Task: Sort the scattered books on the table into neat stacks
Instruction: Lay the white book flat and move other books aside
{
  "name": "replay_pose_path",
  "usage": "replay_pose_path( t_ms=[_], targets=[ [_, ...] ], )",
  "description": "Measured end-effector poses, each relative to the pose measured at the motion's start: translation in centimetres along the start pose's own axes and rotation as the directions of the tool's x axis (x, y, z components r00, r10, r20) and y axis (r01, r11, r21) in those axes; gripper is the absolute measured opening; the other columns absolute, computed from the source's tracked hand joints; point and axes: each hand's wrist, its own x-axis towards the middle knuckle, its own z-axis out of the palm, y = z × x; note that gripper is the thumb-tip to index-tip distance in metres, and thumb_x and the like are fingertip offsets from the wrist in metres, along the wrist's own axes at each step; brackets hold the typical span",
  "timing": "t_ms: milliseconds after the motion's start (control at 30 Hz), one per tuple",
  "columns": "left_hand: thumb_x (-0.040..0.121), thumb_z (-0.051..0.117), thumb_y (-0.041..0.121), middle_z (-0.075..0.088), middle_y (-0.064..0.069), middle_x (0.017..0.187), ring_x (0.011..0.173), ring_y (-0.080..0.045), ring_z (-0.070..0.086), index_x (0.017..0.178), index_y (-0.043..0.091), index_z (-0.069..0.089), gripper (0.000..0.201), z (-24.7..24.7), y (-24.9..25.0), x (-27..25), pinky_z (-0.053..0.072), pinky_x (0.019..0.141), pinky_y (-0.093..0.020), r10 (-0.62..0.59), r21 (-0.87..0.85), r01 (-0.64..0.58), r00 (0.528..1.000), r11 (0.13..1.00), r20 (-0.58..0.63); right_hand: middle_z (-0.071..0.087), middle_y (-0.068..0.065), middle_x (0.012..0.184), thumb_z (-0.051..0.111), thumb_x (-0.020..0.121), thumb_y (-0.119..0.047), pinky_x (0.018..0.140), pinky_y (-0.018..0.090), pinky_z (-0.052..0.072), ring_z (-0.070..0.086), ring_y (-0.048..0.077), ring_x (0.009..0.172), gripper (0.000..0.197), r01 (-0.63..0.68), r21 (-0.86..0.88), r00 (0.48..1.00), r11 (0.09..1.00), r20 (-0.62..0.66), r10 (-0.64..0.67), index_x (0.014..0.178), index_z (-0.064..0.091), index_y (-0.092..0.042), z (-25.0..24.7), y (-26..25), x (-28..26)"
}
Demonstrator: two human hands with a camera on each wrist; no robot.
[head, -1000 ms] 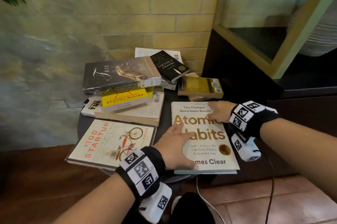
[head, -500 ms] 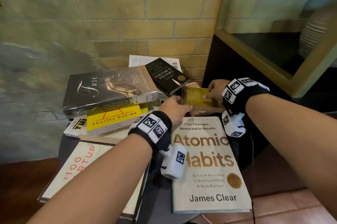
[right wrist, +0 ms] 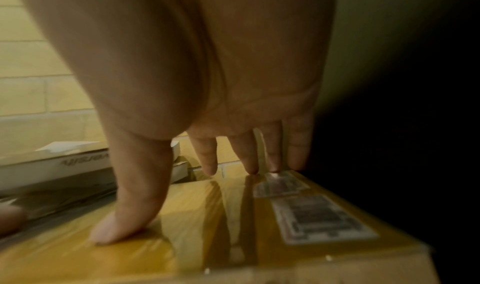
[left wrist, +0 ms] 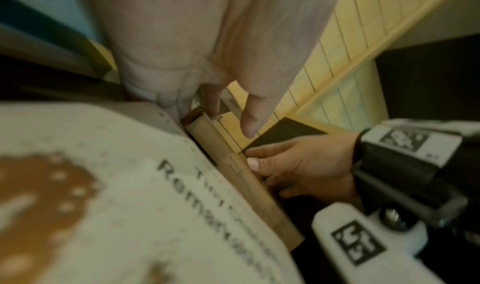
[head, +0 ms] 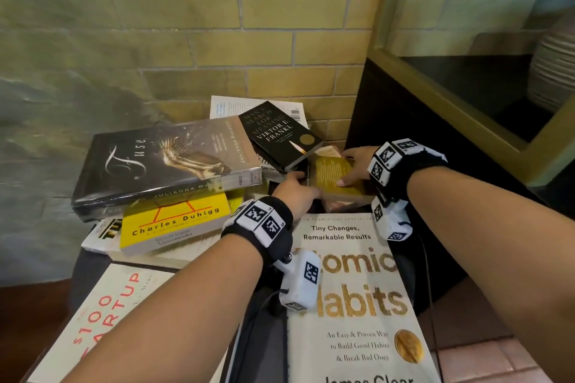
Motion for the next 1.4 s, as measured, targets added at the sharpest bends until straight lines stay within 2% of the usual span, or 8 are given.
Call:
replay_pose_path(
  t_ms=[333,467,633,767,967,1100,1233,1400],
  targets=[
    [0.096,0.050,0.010,0.059,-0.009,0.092,0.076,-0.023,0.065,0.091,0.011,0.045,0.007,0.1,1.9,0.1,0.058,0.068,-0.034,-0.108,-0.431,0.112,0.994,0.896,0.034,0.034,0.004,0.153,0.069,0.070,-0.065,0.109,0.034,0.029,0.037,0.024,0.136,0.107,0.027,0.073,0.987,0.997,0.156,-0.038,0.153,0.012,-0.030,0.9,1.2,-0.7],
    [0.096,0.044,0.019,0.060,-0.001,0.078,0.070,-0.017,0.064,0.086,0.018,0.048,0.011,-0.2,2.9,-1.7,0.038,0.091,-0.036,-0.077,-0.418,0.114,0.992,0.901,0.104,0.048,0.003,0.141,0.079,0.071,-0.044,0.100,0.030,0.042,0.050,0.022,0.123,0.100,0.082,-0.019,0.996,0.996,0.020,-0.081,0.151,0.021,-0.027,2.1,1.4,-1.8],
    [0.100,0.037,0.034,0.065,-0.006,0.094,0.087,-0.019,0.061,0.109,0.014,0.056,0.028,-0.2,2.6,-3.6,0.034,0.102,-0.038,-0.048,-0.540,0.110,0.991,0.835,0.127,0.066,0.004,0.117,0.053,0.086,-0.010,0.090,0.036,0.052,0.062,0.026,0.105,0.047,0.120,-0.105,0.965,0.987,-0.221,-0.140,0.128,0.058,-0.031,1.5,0.8,-3.9],
    [0.101,0.041,0.018,0.057,-0.008,0.114,0.107,-0.024,0.054,0.135,0.014,0.042,0.035,-0.6,2.2,-5.5,0.035,0.105,-0.040,-0.006,-0.638,0.074,0.994,0.767,0.108,0.067,0.004,0.105,0.058,0.087,-0.007,0.085,0.034,0.050,0.062,0.025,0.101,0.033,0.149,0.198,0.923,0.969,-0.379,-0.064,0.116,0.064,-0.021,0.9,0.8,-6.3],
    [0.098,0.051,0.028,0.054,-0.005,0.137,0.118,-0.021,0.055,0.143,0.016,0.038,0.049,-1.7,1.7,-8.5,0.046,0.083,-0.031,0.150,-0.544,-0.095,0.987,0.834,0.057,0.063,0.003,0.114,0.066,0.089,-0.028,0.093,0.043,0.050,0.061,0.023,0.106,0.038,0.391,0.686,0.904,0.613,-0.413,-0.114,0.122,0.053,-0.014,-0.9,-0.8,-10.4],
    [0.099,0.047,0.035,0.061,-0.007,0.130,0.117,-0.029,0.060,0.132,0.018,0.048,0.037,-3.7,0.8,-9.7,0.050,0.096,-0.055,0.229,-0.532,-0.247,0.968,0.810,-0.101,0.063,0.006,0.122,0.060,0.091,-0.032,0.094,0.045,0.052,0.063,0.023,0.109,0.047,0.427,0.801,0.904,0.419,-0.363,-0.226,0.130,0.048,-0.009,-0.2,-2.3,-11.2],
    [0.077,0.047,0.061,0.064,-0.009,0.121,0.112,-0.032,0.060,0.125,0.017,0.054,0.065,-9.2,0.6,-10.0,0.047,0.097,-0.056,0.241,-0.268,-0.350,0.899,0.897,-0.366,0.059,-0.005,0.097,0.051,0.095,-0.043,0.070,0.025,0.046,0.056,0.010,0.080,0.053,0.401,0.733,0.912,0.549,-0.380,-0.158,0.135,0.047,-0.009,0.3,-2.3,-9.2],
    [0.095,0.045,0.034,0.048,-0.019,0.142,0.122,-0.042,0.053,0.144,0.013,0.036,0.053,-16.6,0.8,-9.8,0.042,0.104,-0.047,0.182,0.123,-0.140,0.858,0.983,-0.480,0.056,0.011,0.131,0.057,0.092,-0.042,0.086,0.030,0.044,0.056,0.027,0.116,0.058,0.071,0.327,0.963,0.942,-0.267,0.020,0.138,0.045,-0.010,1.3,-0.3,-5.3]
  ],
)
